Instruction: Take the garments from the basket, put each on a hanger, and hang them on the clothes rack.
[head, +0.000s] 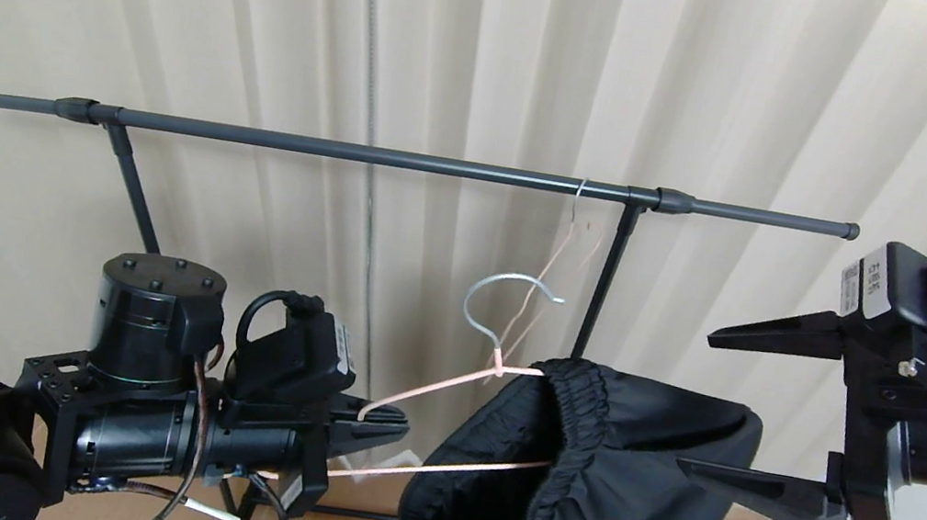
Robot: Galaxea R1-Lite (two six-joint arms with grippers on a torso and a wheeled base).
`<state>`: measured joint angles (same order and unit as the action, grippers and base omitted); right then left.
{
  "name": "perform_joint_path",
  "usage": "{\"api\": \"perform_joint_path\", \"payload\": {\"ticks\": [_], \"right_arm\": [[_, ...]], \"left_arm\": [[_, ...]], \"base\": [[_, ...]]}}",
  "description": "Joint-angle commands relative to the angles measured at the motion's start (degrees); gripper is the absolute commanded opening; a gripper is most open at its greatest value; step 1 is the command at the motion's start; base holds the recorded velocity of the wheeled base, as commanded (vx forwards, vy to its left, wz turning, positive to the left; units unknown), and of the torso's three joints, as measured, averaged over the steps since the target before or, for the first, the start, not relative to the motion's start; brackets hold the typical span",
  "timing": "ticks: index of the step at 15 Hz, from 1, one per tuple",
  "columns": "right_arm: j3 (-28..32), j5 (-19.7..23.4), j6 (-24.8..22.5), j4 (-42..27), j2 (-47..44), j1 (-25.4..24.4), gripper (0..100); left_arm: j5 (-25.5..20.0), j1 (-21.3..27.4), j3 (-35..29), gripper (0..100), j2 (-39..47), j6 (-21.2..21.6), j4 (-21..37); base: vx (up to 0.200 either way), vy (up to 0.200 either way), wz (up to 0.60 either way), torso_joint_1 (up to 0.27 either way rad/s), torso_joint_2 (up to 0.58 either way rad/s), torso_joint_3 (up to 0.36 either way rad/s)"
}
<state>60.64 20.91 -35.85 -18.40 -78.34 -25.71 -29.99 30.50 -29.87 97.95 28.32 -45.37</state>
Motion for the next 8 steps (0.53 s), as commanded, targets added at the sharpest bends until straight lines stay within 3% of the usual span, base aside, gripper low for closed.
{"api": "perform_joint_path", "payload": {"ticks": [1, 3, 8], "right_arm": [[5.81, 3.44, -2.91, -4.98, -3.67, 1.19, 100], [9.06, 4.14, -3.08, -8.15, -6.3, 1.1, 100], [8.8, 4.32, -3.08, -7.88, -9.47, 0.05, 100]], "left_arm": [[0.02, 1.4, -0.28, 0, 0.13, -0.02, -0.07], [0.11, 2.37, -0.72, 0, 0.49, -0.11, -0.07], [0.11, 2.9, -1.25, 0, 0.49, -0.02, -0.07]], "base": [[0.0, 0.0, 0.0, 0.0, 0.0, 0.0], [0.0, 0.0, 0.0, 0.0, 0.0, 0.0], [0.0, 0.0, 0.0, 0.0, 0.0, 0.0]]}}
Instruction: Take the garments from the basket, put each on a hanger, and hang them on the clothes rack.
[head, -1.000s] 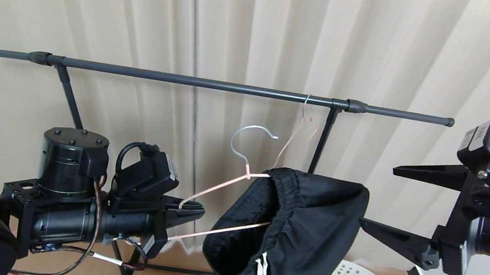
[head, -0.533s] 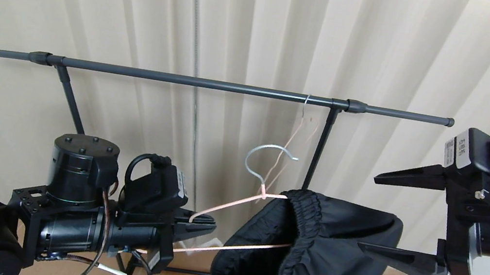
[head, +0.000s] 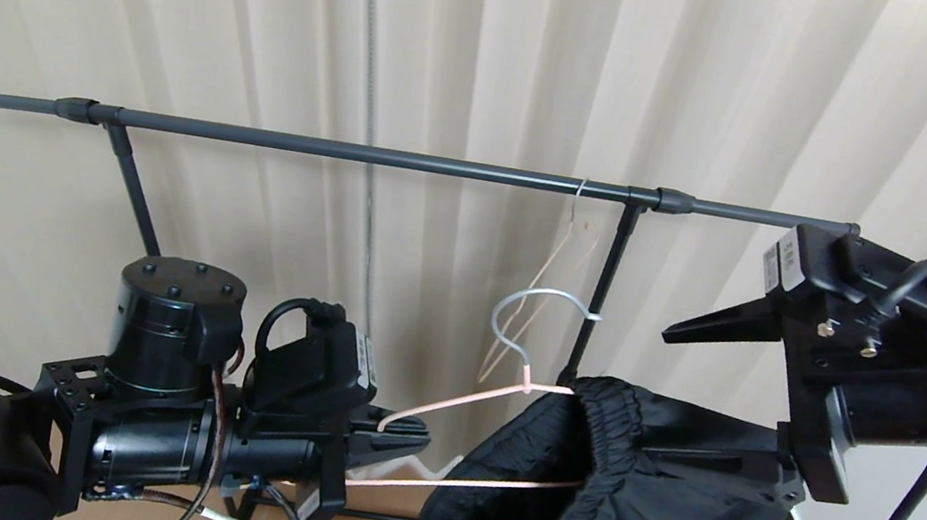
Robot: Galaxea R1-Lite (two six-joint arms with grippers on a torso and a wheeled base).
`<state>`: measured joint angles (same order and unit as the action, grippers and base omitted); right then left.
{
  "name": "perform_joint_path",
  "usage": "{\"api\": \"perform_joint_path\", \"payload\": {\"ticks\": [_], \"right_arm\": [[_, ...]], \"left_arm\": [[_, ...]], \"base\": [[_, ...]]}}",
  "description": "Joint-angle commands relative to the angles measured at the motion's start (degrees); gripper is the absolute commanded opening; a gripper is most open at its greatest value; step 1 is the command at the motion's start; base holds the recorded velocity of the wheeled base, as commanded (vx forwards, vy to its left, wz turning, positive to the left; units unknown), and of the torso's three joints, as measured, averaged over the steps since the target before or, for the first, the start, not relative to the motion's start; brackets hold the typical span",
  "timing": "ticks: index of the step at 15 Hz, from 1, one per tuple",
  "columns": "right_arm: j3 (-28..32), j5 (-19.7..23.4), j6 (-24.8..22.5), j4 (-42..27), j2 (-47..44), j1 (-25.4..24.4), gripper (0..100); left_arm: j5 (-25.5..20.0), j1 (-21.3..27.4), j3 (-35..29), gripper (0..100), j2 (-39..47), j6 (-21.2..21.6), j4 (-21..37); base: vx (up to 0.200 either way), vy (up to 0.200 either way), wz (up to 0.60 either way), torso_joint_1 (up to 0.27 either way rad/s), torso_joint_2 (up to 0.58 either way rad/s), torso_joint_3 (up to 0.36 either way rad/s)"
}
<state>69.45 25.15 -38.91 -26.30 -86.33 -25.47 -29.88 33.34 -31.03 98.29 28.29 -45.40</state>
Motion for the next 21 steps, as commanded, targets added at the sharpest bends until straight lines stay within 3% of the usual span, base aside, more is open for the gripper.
{"api": "perform_joint_path", "payload": {"ticks": [1, 14, 15, 21], "right_arm": [[-0.02, 0.08, -0.02, 0.02, -1.64, -0.37, 100], [2.53, -0.01, 0.15, 1.51, -8.76, -2.57, 100], [2.53, -0.01, 0.15, 1.51, -8.68, -2.57, 0], [2.36, -0.01, 0.06, 1.33, -8.15, -2.57, 0]], "left_arm": [[0.0, 0.06, -0.09, 0, 0.14, 0.01, -0.04], [0.08, 0.15, 0.44, 0, -0.21, 0.18, -0.39], [0.08, 0.06, 0.44, 0, -0.21, 0.09, -0.39], [0.35, -0.03, 0.09, 0, 0.14, -0.08, -0.39]], "base": [[0.0, 0.0, 0.0, 0.0, 0.0, 0.0], [0.0, 0.0, 0.0, 0.0, 0.0, 0.0], [0.0, 0.0, 0.0, 0.0, 0.0, 0.0], [0.0, 0.0, 0.0, 0.0, 0.0, 0.0]]}}
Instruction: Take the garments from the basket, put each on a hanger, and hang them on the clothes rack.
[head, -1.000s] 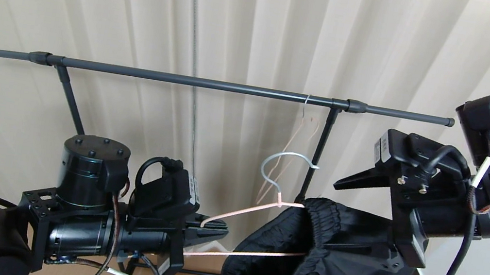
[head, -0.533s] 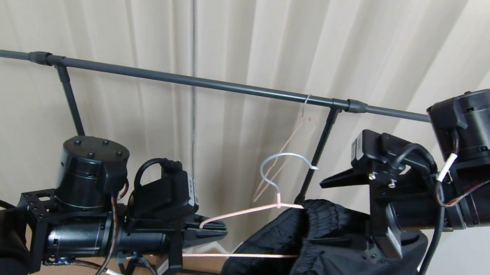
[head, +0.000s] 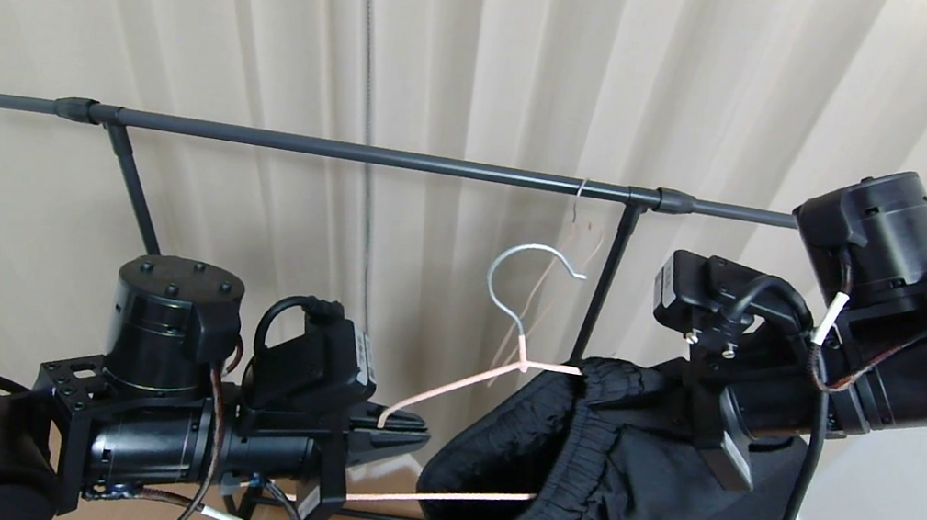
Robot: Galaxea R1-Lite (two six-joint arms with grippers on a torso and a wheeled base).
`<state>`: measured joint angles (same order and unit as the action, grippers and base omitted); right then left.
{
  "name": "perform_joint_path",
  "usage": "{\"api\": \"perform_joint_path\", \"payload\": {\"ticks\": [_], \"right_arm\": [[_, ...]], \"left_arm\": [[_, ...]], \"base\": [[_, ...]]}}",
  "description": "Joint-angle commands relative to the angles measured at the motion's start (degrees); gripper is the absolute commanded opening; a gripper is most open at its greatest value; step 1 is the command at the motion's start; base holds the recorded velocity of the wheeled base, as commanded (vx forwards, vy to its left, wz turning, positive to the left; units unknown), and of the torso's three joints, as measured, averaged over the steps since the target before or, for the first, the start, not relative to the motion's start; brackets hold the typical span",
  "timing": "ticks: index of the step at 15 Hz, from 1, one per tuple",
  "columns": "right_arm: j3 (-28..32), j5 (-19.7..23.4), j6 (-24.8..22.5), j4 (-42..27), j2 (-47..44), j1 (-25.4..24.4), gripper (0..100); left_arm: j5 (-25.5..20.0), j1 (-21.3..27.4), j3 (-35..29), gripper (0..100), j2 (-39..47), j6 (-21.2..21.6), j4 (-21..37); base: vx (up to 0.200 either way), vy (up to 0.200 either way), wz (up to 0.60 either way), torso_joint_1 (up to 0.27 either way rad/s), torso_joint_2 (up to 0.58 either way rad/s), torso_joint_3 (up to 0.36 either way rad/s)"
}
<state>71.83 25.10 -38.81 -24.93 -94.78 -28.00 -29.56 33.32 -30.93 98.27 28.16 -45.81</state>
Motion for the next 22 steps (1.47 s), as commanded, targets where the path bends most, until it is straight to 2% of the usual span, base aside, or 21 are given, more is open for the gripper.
{"api": "perform_joint_path", "payload": {"ticks": [1, 4, 5, 12, 14, 16, 18, 19, 21, 22], "right_arm": [[-0.02, 0.04, 0.06, -0.03, 0.39, -0.04, 0], [0.07, 0.04, 0.06, -0.29, 0.91, -0.04, 0], [-0.02, 0.04, 0.06, -0.47, 1.09, -0.04, 0], [-3.01, -0.05, 0.06, -0.73, 4.52, -0.04, 0], [-4.06, -0.14, 0.06, -0.65, 5.57, -0.04, 0], [-4.77, -0.49, 0.06, -0.29, 6.36, -0.04, 0], [-4.5, -1.72, 0.14, -0.21, 6.89, 0.05, 0], [-4.33, -3.3, 0.23, -0.12, 7.07, 0.05, 0], [-4.24, -7.87, 0.93, 0.06, 7.51, -0.21, 0], [-4.15, -10.07, 1.64, 0.14, 7.59, -1.0, 0]], "left_arm": [[0.03, -0.01, -0.01, 0, 0.08, -0.12, 0.02], [-0.06, -0.09, 0.25, 0, -0.01, 0.32, -0.07], [-0.06, -0.18, 0.25, 100, -0.01, 0.32, -0.59], [-0.41, -2.2, 1.75, 100, -2.64, -0.3, -1.3], [-0.67, -4.4, 3.33, 100, -7.13, -1.35, -1.3], [-1.11, -7.13, 5.88, 100, -13.54, -7.15, -1.3], [-4.45, -9.76, 8.34, 100, -18.82, -14.36, -1.21], [-4.98, -10.64, 8.95, 100, -20.22, -17.0, -1.12], [-4.89, -13.45, 10.01, 100, -22.16, -25.08, -0.86], [-4.63, -14.33, 10.19, 100, -22.07, -27.37, 0.02]], "base": [[0.0, 0.0, 0.0, 0.0, 0.0, 0.0], [0.0, 0.0, 0.0, 0.0, 0.0, 0.0], [0.0, 0.0, 0.0, 0.0, 0.0, 0.0], [0.0, 0.0, 0.0, 0.0, 0.0, 0.0], [0.0, 0.0, 0.0, 0.0, 0.0, 0.0], [0.0, 0.0, 0.0, 0.0, 0.0, 0.0], [0.0, 0.0, 0.0, 0.0, 0.0, 0.0], [0.0, 0.0, 0.0, 0.0, 0.0, 0.0], [0.0, 0.0, 0.0, 0.0, 0.0, 0.0], [0.0, 0.0, 0.0, 0.0, 0.0, 0.0]]}}
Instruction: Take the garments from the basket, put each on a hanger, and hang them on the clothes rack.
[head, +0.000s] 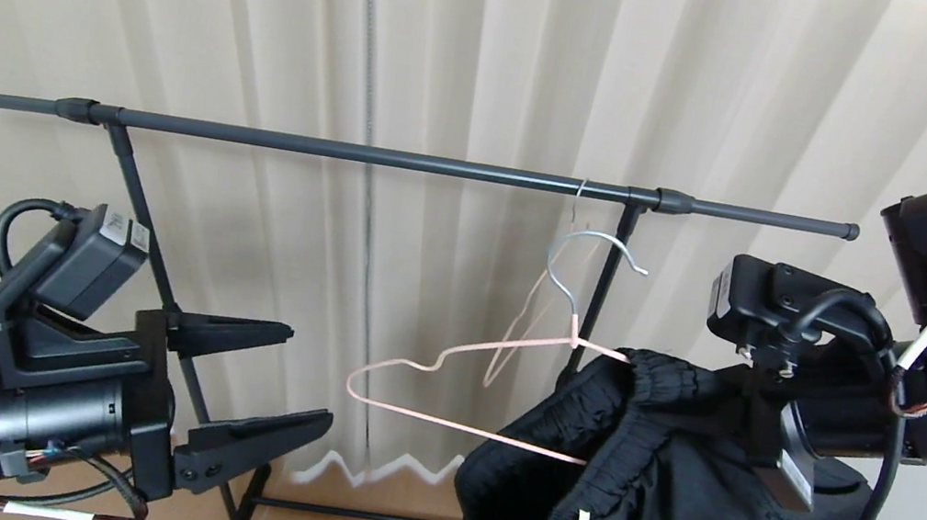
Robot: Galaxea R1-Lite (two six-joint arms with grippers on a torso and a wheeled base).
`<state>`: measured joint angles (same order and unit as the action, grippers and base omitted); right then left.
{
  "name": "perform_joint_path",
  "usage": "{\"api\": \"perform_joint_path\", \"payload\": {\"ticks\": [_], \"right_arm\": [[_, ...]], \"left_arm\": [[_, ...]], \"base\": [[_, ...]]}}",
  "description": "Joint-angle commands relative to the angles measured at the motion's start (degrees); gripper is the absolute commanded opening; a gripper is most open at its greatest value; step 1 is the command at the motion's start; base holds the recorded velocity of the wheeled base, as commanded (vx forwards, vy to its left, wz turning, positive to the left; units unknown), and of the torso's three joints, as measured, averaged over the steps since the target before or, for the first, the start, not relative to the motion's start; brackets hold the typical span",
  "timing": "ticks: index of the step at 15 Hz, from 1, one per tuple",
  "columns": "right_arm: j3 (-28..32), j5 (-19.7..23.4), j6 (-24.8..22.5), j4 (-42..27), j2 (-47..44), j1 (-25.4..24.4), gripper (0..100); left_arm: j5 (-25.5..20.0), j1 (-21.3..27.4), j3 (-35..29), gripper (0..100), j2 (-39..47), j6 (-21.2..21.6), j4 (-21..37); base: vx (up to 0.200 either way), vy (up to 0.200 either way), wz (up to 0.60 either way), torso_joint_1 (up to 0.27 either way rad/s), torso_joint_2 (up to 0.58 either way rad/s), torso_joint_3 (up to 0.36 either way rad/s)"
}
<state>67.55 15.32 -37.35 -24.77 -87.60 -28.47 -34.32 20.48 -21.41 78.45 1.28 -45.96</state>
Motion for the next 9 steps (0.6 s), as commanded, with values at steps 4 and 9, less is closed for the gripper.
{"api": "perform_joint_path", "payload": {"ticks": [4, 9], "right_arm": [[0.04, -8.56, 7.03, 2.36, 0.33, -4.32, 0], [-0.75, -12.86, 12.74, 5.87, 0.85, -5.2, 0]], "left_arm": [[4.43, 0.44, -0.74, 100, -2.07, -2.69, 12.38], [22.19, 15.29, -14.72, 100, 6.1, -11.48, 32.51]], "base": [[0.0, 0.0, 0.0, 0.0, 0.0, 0.0], [0.0, 0.0, 0.0, 0.0, 0.0, 0.0]]}}
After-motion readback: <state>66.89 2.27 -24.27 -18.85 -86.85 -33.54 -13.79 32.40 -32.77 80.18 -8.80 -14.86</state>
